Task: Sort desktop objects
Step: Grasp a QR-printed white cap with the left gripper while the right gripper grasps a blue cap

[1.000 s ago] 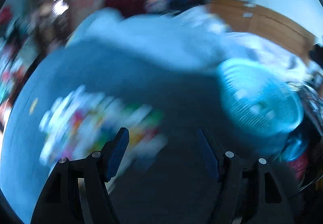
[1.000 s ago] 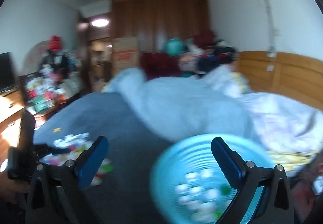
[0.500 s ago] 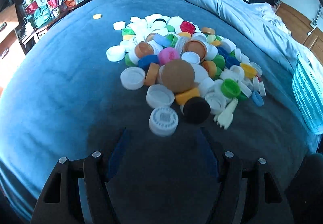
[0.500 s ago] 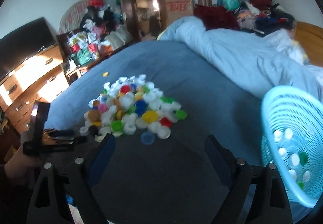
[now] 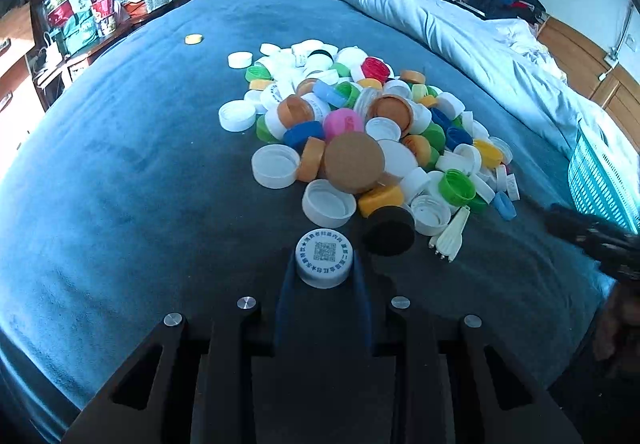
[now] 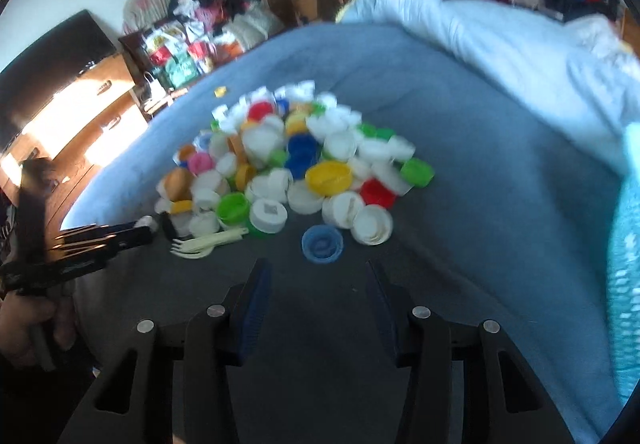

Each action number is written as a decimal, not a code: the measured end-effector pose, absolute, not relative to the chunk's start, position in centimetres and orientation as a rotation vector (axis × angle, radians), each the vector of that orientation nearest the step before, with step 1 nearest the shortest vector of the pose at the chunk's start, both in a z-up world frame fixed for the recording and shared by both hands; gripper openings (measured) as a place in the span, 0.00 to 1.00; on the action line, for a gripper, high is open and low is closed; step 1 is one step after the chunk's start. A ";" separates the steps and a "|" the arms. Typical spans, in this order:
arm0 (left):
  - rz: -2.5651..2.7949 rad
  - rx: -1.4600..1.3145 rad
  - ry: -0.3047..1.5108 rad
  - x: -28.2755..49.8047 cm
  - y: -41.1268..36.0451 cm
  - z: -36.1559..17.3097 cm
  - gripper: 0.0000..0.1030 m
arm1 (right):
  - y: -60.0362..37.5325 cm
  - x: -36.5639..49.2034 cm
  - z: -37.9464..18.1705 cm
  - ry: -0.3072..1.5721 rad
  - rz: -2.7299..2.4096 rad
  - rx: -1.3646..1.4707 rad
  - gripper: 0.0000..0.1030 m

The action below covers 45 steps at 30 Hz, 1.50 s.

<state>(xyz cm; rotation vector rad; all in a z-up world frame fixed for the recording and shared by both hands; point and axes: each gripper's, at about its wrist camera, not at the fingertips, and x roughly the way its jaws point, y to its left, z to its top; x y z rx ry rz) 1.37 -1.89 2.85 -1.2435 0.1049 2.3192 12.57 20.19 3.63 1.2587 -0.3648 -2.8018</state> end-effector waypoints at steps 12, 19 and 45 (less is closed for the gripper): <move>2.298 -1.246 0.082 1.2 -2.5 2.8 0.24 | 19.7 8.7 0.6 -0.382 -2.849 1.345 0.43; 2.335 -1.229 0.106 1.7 -2.1 4.4 0.24 | 19.5 10.2 2.4 -0.388 -2.842 1.361 0.32; 2.437 -0.998 0.317 4.5 4.3 14.9 0.24 | 15.9 18.3 18.3 -0.099 -3.053 0.922 0.32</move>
